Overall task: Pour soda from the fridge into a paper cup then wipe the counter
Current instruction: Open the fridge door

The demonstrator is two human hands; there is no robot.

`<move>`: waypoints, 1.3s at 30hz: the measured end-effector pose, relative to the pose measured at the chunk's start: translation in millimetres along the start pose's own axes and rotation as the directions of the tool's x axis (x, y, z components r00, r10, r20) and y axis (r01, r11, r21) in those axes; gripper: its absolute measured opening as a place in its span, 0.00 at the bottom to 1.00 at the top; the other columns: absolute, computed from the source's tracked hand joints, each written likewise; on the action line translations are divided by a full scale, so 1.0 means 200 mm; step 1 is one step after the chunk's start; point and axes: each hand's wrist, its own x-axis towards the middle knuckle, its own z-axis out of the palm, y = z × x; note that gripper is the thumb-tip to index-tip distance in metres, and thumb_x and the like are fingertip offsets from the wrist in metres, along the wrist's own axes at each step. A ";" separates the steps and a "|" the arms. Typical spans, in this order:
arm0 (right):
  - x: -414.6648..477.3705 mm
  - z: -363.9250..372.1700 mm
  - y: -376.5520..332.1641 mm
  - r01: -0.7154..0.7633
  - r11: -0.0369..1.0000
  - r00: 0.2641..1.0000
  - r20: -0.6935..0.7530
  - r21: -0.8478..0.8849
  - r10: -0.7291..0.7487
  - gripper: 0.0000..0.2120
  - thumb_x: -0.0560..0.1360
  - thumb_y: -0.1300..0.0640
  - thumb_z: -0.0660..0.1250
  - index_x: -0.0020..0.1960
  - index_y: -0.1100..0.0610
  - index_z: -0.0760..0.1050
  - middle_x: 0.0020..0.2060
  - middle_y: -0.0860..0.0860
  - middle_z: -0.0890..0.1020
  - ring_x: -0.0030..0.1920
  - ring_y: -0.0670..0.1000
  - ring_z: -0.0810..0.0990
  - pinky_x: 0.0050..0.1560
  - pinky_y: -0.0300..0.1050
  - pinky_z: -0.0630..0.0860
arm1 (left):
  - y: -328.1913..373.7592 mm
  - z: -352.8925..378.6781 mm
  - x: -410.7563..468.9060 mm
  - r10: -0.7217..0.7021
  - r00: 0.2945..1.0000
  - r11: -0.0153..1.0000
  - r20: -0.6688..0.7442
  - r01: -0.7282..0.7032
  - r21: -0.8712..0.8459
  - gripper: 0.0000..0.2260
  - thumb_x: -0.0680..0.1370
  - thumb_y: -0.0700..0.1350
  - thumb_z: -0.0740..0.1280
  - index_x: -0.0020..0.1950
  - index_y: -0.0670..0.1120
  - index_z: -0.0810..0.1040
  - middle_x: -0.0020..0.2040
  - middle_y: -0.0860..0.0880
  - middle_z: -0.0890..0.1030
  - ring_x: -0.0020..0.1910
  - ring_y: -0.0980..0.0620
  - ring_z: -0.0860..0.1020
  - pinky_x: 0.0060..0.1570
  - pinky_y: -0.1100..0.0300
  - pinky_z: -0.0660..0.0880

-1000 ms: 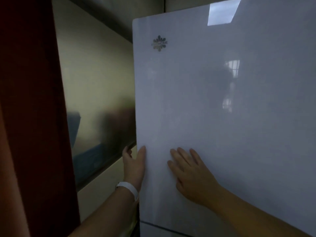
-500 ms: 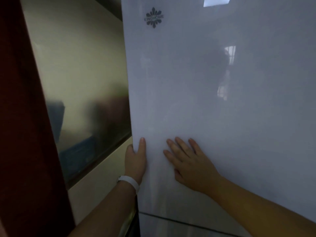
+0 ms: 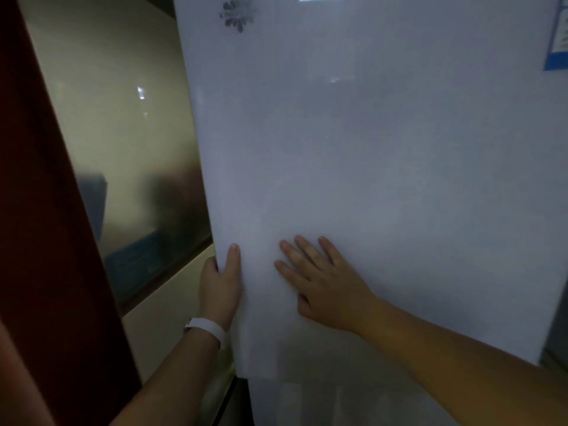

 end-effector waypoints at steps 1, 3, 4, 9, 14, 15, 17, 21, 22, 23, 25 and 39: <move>-0.01 -0.02 -0.01 0.003 1.000 1.000 -0.019 0.005 -0.003 0.34 0.67 0.52 0.65 0.73 0.54 0.69 0.76 0.57 0.64 0.76 0.59 0.60 0.74 0.62 0.49 | 0.01 -0.02 -0.03 0.013 1.000 1.000 -0.005 -0.013 -0.004 0.27 0.76 0.67 0.60 0.61 0.47 0.74 0.53 0.51 0.80 0.48 0.52 0.80 0.39 0.59 0.75; -0.03 -0.04 -0.04 0.007 1.000 0.999 -0.048 0.017 -0.006 0.33 0.67 0.53 0.65 0.72 0.55 0.69 0.76 0.58 0.64 0.76 0.60 0.59 0.74 0.64 0.49 | 0.03 -0.06 -0.09 0.019 1.000 1.000 -0.023 -0.019 -0.015 0.26 0.76 0.66 0.61 0.61 0.46 0.75 0.53 0.50 0.81 0.48 0.52 0.80 0.39 0.59 0.75; -0.04 -0.05 -0.06 0.007 1.000 0.998 -0.064 0.023 -0.006 0.33 0.67 0.53 0.66 0.72 0.55 0.69 0.76 0.58 0.63 0.76 0.60 0.59 0.74 0.64 0.50 | 0.03 -0.08 -0.12 0.014 1.000 0.999 -0.027 -0.015 -0.030 0.26 0.76 0.66 0.62 0.61 0.46 0.74 0.52 0.50 0.81 0.48 0.52 0.80 0.39 0.59 0.75; -0.11 -0.13 -0.14 0.004 0.996 0.982 -0.187 0.090 0.013 0.31 0.67 0.56 0.66 0.70 0.57 0.73 0.75 0.59 0.63 0.75 0.62 0.62 0.73 0.68 0.55 | 0.05 -0.15 -0.25 0.032 0.998 0.994 -0.055 -0.038 -0.099 0.27 0.75 0.66 0.63 0.57 0.43 0.75 0.51 0.46 0.81 0.48 0.48 0.81 0.40 0.55 0.76; -0.18 -0.26 -0.21 -0.011 0.993 0.969 -0.245 0.117 0.040 0.26 0.69 0.57 0.64 0.66 0.59 0.76 0.72 0.61 0.68 0.72 0.64 0.67 0.69 0.70 0.62 | 0.14 -0.26 -0.35 0.053 0.995 0.965 0.087 -0.028 -0.261 0.28 0.76 0.70 0.51 0.49 0.53 0.84 0.49 0.45 0.85 0.48 0.46 0.84 0.51 0.48 0.78; -0.20 -0.28 -0.23 -0.022 0.993 0.969 -0.240 0.120 0.050 0.25 0.69 0.57 0.64 0.66 0.59 0.77 0.72 0.61 0.69 0.72 0.64 0.67 0.69 0.70 0.62 | 0.16 -0.27 -0.36 0.003 0.993 0.944 0.115 0.035 -0.327 0.28 0.77 0.68 0.50 0.46 0.54 0.85 0.47 0.46 0.86 0.45 0.47 0.84 0.50 0.49 0.77; -0.22 -0.33 -0.26 -0.052 0.990 0.970 -0.229 0.132 0.082 0.24 0.69 0.57 0.64 0.65 0.58 0.77 0.71 0.61 0.70 0.72 0.63 0.68 0.68 0.69 0.64 | 0.19 -0.30 -0.40 -0.010 0.986 0.931 0.169 0.071 -0.357 0.26 0.79 0.66 0.50 0.45 0.55 0.84 0.46 0.46 0.86 0.41 0.48 0.84 0.47 0.49 0.78; -0.26 -0.43 -0.35 -0.112 0.981 0.963 -0.228 0.160 0.147 0.24 0.68 0.58 0.66 0.64 0.58 0.78 0.70 0.62 0.72 0.71 0.64 0.69 0.68 0.67 0.66 | 0.22 -0.35 -0.47 0.047 0.971 0.927 0.233 0.044 -0.372 0.19 0.76 0.64 0.57 0.42 0.57 0.84 0.45 0.44 0.85 0.42 0.45 0.83 0.48 0.45 0.77; -0.27 -0.45 -0.37 -0.133 0.977 0.963 -0.213 0.164 0.167 0.25 0.68 0.58 0.67 0.65 0.57 0.77 0.70 0.63 0.72 0.71 0.65 0.69 0.67 0.67 0.66 | 0.22 -0.36 -0.49 0.044 0.969 0.922 0.243 0.054 -0.382 0.19 0.78 0.63 0.57 0.42 0.56 0.85 0.45 0.44 0.85 0.42 0.45 0.83 0.48 0.45 0.78; -0.28 -0.48 -0.39 -0.155 0.973 0.964 -0.190 0.170 0.187 0.26 0.67 0.58 0.68 0.66 0.57 0.77 0.70 0.63 0.71 0.71 0.65 0.69 0.67 0.66 0.67 | 0.20 -0.37 -0.51 0.036 0.963 0.917 0.266 0.074 -0.392 0.20 0.79 0.62 0.57 0.43 0.56 0.85 0.46 0.43 0.85 0.42 0.44 0.83 0.49 0.44 0.78; -0.29 -0.54 -0.43 -0.206 0.961 0.965 -0.126 0.185 0.231 0.28 0.68 0.57 0.68 0.68 0.57 0.75 0.71 0.63 0.70 0.71 0.65 0.68 0.67 0.65 0.67 | 0.20 -0.39 -0.56 0.012 0.957 0.911 0.291 0.110 -0.398 0.20 0.81 0.60 0.57 0.43 0.55 0.85 0.48 0.43 0.85 0.45 0.43 0.83 0.52 0.43 0.77; -0.50 -1.18 -0.91 -0.668 0.710 0.730 0.384 0.225 0.565 0.40 0.78 0.45 0.59 0.80 0.57 0.41 0.79 0.56 0.41 0.79 0.55 0.49 0.75 0.48 0.55 | 0.29 -0.68 -1.00 0.089 0.811 0.953 0.579 0.100 -0.287 0.23 0.75 0.60 0.67 0.64 0.48 0.77 0.59 0.46 0.82 0.60 0.46 0.79 0.63 0.43 0.74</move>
